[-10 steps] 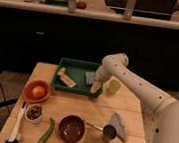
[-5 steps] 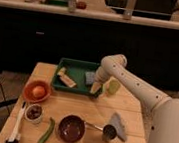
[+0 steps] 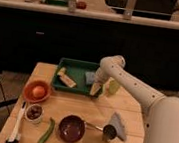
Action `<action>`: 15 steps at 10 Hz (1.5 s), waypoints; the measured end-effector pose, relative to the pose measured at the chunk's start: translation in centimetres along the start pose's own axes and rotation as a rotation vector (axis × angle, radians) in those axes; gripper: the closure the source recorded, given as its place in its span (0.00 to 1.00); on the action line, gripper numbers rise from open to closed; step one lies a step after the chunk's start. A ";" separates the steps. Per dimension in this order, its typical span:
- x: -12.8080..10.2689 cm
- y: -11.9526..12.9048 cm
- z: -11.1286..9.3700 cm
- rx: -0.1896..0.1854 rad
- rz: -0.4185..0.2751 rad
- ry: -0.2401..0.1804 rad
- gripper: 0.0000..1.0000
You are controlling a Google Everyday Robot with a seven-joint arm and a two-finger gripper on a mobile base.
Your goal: Place sponge in table surface
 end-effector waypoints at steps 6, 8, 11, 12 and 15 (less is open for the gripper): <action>0.3 0.5 -2.8 0.055 0.120 -0.051 0.20; -0.2 0.8 -3.5 0.053 0.140 -0.067 0.20; -1.1 0.9 -4.4 0.102 0.104 -0.083 0.20; -1.1 0.7 -4.9 0.147 0.083 -0.081 0.20; -1.3 0.1 -5.5 0.202 0.063 -0.084 0.20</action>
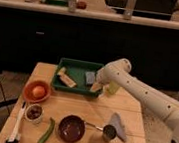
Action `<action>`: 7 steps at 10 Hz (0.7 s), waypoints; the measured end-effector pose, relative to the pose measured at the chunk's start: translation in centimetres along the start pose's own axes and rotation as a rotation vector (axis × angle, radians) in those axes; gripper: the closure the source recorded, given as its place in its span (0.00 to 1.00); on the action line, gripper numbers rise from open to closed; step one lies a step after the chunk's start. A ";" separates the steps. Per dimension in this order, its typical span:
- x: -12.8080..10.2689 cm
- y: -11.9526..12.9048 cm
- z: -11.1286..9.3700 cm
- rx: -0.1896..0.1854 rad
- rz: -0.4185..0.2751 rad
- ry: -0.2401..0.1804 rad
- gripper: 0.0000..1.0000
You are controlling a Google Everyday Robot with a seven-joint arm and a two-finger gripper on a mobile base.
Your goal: Place sponge in table surface
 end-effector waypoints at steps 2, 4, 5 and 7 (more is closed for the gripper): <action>0.3 -0.7 -0.2 0.019 0.004 0.000 0.20; 0.3 -1.5 -0.3 0.043 -0.004 -0.002 0.20; 0.2 -1.9 -0.3 0.055 -0.023 -0.003 0.20; 0.6 -2.8 0.1 0.064 -0.055 0.002 0.20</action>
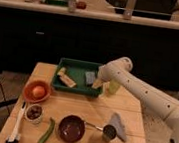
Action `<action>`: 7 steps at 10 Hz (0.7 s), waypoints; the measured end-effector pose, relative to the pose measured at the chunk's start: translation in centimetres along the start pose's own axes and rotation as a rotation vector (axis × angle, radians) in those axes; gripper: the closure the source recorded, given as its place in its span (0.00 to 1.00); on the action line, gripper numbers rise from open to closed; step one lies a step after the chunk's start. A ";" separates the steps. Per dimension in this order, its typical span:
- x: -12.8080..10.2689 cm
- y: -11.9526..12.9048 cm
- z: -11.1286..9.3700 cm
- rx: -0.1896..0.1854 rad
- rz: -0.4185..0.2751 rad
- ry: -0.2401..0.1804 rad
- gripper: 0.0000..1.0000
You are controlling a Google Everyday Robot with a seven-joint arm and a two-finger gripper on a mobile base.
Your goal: Place sponge in table surface
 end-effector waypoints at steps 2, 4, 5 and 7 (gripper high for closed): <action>0.0 -0.3 0.9 -0.009 -0.030 0.005 0.20; -0.4 -0.2 1.9 -0.023 -0.065 0.011 0.20; -0.5 -0.1 2.4 -0.028 -0.079 0.016 0.20; -0.6 0.0 3.3 -0.039 -0.102 0.029 0.20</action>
